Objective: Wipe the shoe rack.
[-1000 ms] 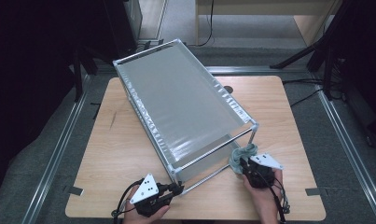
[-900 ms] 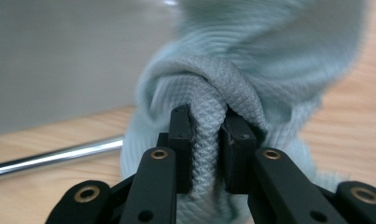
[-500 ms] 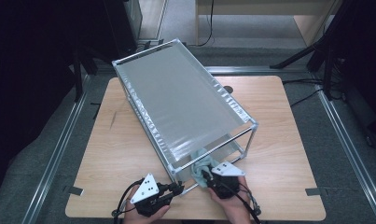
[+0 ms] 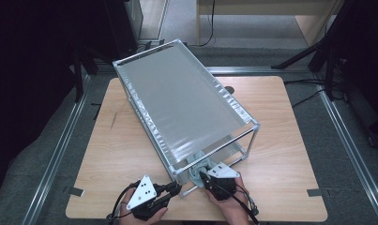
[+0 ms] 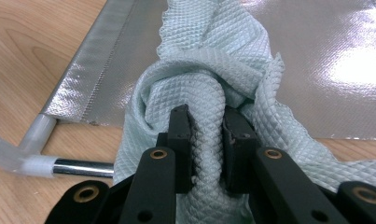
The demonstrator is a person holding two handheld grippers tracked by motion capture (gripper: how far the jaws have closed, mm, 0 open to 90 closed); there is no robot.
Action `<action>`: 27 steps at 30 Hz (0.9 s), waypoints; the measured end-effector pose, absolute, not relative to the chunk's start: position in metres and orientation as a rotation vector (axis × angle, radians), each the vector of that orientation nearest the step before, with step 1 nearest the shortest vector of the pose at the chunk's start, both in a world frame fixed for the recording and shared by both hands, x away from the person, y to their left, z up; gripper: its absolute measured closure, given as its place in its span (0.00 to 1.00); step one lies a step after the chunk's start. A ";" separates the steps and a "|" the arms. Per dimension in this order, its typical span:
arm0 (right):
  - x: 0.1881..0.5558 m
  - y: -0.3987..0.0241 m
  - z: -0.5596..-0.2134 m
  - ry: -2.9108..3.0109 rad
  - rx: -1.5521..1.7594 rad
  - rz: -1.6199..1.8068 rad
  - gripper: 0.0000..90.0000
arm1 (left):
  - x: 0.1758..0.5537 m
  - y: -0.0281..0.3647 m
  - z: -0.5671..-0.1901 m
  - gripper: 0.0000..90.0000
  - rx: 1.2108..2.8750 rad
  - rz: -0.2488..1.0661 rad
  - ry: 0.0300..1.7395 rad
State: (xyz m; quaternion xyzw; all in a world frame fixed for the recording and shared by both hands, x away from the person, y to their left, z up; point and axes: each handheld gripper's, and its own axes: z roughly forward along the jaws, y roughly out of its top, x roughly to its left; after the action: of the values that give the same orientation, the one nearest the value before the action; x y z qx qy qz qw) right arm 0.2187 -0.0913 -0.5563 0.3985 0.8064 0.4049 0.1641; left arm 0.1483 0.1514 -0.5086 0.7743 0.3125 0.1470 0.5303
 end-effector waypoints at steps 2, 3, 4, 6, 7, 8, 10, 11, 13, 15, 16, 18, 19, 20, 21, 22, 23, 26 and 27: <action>0.219 -0.091 -0.556 2.295 1.113 1.134 0.84 | 0.148 0.152 -0.509 0.90 1.848 0.346 0.742; 0.221 -0.092 -0.556 2.288 1.102 1.120 0.84 | 0.149 0.153 -0.509 0.90 1.849 0.339 0.739; 0.223 -0.096 -0.556 2.278 1.110 1.108 0.84 | 0.149 0.153 -0.509 0.90 1.847 0.335 0.737; 0.231 -0.105 -0.555 2.243 1.146 1.082 0.84 | 0.148 0.154 -0.510 0.90 1.845 0.330 0.734; 0.234 -0.110 -0.555 2.225 1.162 1.065 0.84 | 0.148 0.155 -0.510 0.90 1.840 0.319 0.736; 0.240 -0.119 -0.555 2.188 1.188 1.035 0.84 | 0.149 0.155 -0.510 0.90 1.838 0.313 0.736; 0.249 -0.136 -0.554 2.123 1.255 1.009 0.83 | 0.149 0.156 -0.511 0.90 1.834 0.305 0.736; 0.252 -0.144 -0.553 2.095 1.288 1.002 0.83 | 0.148 0.157 -0.511 0.90 1.835 0.304 0.735; 0.258 -0.155 -0.552 2.048 1.320 0.982 0.83 | 0.148 0.157 -0.511 0.90 1.835 0.304 0.734; 0.261 -0.162 -0.552 2.022 1.357 0.994 0.84 | 0.148 0.157 -0.512 0.90 1.832 0.304 0.735; 0.260 -0.161 -0.553 2.019 1.365 0.996 0.84 | 0.148 0.157 -0.512 0.90 1.831 0.303 0.737; 0.258 -0.155 -0.553 2.026 1.353 0.985 0.86 | 0.148 0.157 -0.512 0.90 1.828 0.301 0.738; 0.256 -0.150 -0.554 2.044 1.350 0.999 0.86 | 0.148 0.157 -0.512 0.90 1.828 0.301 0.739; 0.253 -0.143 -0.554 2.070 1.338 1.015 0.86 | 0.148 0.157 -0.512 0.90 1.828 0.300 0.739; 0.253 -0.143 -0.554 2.070 1.338 1.015 0.86 | 0.148 0.157 -0.512 0.90 1.828 0.300 0.739; 0.244 -0.122 -0.556 2.138 1.270 1.026 0.86 | 0.148 0.157 -0.513 0.90 1.827 0.299 0.740; 0.240 -0.115 -0.556 2.160 1.247 1.035 0.86 | 0.148 0.157 -0.513 0.89 1.827 0.299 0.740; 0.224 -0.084 -0.556 2.256 1.149 1.077 0.86 | 0.148 0.158 -0.513 0.89 1.823 0.294 0.740; 0.219 -0.074 -0.556 2.302 1.137 1.111 0.86 | 0.148 0.158 -0.514 0.89 1.822 0.294 0.740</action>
State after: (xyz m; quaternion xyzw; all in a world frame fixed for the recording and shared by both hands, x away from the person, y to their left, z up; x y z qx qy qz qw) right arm 0.2189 -0.0739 -0.5556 0.4004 0.8107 0.3913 0.1713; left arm 0.1481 0.1576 -0.5137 0.7682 0.3121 0.1241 0.5450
